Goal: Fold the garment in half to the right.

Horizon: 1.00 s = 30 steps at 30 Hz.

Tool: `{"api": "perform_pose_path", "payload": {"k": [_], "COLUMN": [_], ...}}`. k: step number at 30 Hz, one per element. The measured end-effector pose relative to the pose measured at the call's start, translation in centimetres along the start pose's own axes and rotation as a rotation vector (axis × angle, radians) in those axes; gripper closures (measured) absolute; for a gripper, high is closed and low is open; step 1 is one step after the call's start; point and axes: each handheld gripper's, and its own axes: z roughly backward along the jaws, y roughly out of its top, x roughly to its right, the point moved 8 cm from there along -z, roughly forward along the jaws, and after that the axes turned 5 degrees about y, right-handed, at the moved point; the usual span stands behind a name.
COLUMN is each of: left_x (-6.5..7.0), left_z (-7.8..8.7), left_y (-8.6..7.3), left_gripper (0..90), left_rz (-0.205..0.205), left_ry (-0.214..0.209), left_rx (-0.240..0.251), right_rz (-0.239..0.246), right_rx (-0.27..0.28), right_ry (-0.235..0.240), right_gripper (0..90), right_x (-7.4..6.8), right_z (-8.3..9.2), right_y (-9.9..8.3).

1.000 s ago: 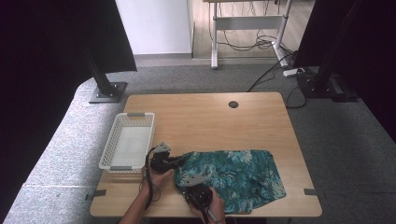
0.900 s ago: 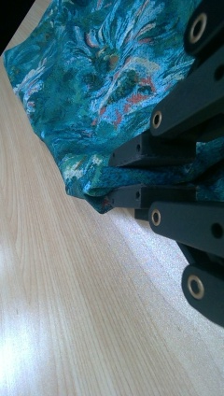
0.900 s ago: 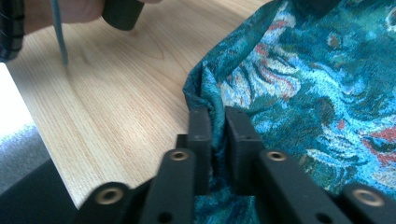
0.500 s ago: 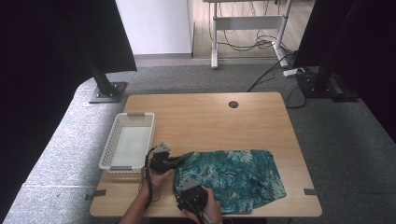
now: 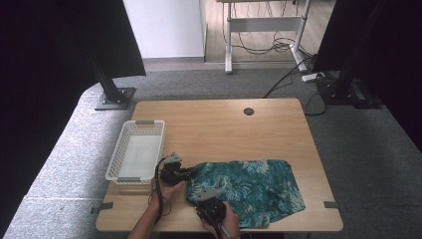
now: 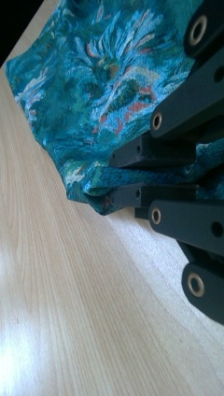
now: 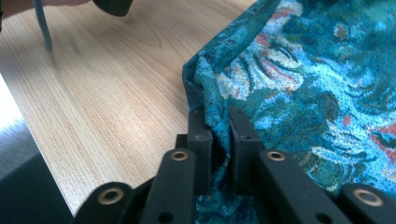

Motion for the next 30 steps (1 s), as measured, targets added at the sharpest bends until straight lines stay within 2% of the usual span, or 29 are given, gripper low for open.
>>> {"api": "perform_pose_path", "payload": {"k": [5,10,21,30], "left_x": [0.3,0.5,1.3,1.3], "left_z": [0.0,0.3,0.7,1.5], "left_y": [0.2,0.4,0.6,1.3], "left_gripper": [81.9,82.3,82.9,83.0], "left_rz": [0.004,0.006,0.000,0.004], "left_ry": [-0.013,-0.025,-0.045,-0.036], "left_rx": [0.005,0.010,0.009,0.012], "right_rz": [-0.052,-0.058,-0.100,-0.109], "right_rx": [0.030,0.058,0.089,0.129], "right_ry": [0.033,0.052,0.152,0.138], "right_gripper": [84.9,85.9,86.7,86.5], "right_x": [0.5,0.6,1.2,1.5], "right_z": [0.4,0.8,1.5,2.3], "right_y": [-0.2,-0.1,-0.2,0.3]}}
